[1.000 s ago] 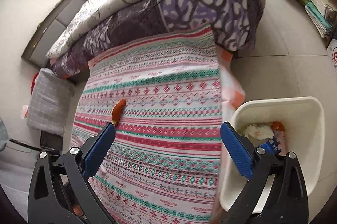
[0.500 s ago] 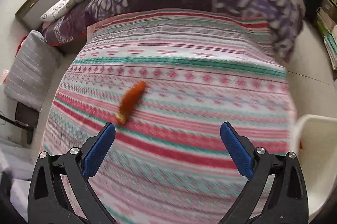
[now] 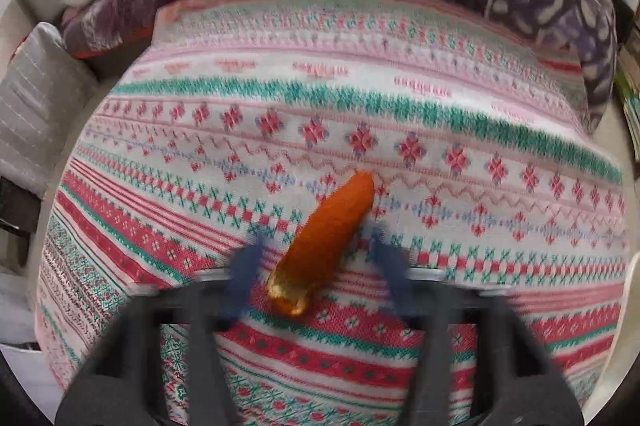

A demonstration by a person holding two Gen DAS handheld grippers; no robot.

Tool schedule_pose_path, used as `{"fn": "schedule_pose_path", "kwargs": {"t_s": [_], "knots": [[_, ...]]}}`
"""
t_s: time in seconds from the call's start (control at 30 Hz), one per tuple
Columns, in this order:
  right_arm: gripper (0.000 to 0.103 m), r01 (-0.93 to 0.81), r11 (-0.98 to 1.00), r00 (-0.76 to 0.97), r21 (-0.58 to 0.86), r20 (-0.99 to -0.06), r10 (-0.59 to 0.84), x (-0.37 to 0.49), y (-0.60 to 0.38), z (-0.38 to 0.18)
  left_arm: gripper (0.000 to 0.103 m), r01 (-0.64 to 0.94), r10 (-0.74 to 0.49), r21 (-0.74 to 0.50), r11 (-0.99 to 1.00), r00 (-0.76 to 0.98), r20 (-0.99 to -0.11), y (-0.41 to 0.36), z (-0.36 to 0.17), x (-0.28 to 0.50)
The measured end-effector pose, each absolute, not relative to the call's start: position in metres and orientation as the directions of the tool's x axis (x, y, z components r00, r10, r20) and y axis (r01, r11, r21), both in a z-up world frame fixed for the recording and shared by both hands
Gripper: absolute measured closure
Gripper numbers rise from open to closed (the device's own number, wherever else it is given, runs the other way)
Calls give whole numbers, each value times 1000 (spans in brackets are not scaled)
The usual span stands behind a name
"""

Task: Collect trash
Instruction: 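Grasp the last orange piece with the right tool while the left tool holds the pink strip, then carry orange piece and pink strip over the bin and open both tools to drop them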

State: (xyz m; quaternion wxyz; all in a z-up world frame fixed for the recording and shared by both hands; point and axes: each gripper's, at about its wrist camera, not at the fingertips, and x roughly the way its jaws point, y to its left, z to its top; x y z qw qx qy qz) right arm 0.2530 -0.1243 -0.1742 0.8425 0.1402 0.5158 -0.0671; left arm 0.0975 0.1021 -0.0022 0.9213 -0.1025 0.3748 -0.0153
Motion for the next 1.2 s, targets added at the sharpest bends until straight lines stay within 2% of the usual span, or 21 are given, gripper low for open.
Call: {"fn": "schedule_pose_path", "kwargs": {"t_s": [0.07,0.27,0.47,0.67,1.0,1.2], "knots": [[83,242,938,459,247,-881,113,250,-133,-171,72,-58,-99,-200,978,718,-689,105,-3,98],[84,140,946,573,291,-803,162,225,-143,-114,72,-66,-98,-211,975,725,-681,103,-4,98],[84,46,960,667,275,-724,175,184,-149,-47,72,-40,-111,-210,977,744,-659,95,2,94],[84,-12,977,715,214,-681,159,144,-151,-6,72,-1,-134,-205,979,752,-646,80,6,89],[84,-12,990,736,143,-669,105,81,-174,7,72,57,-171,-196,979,753,-636,57,9,79],[84,52,986,728,160,-682,72,51,-214,2,72,105,-195,-177,979,748,-635,37,7,72]]}}
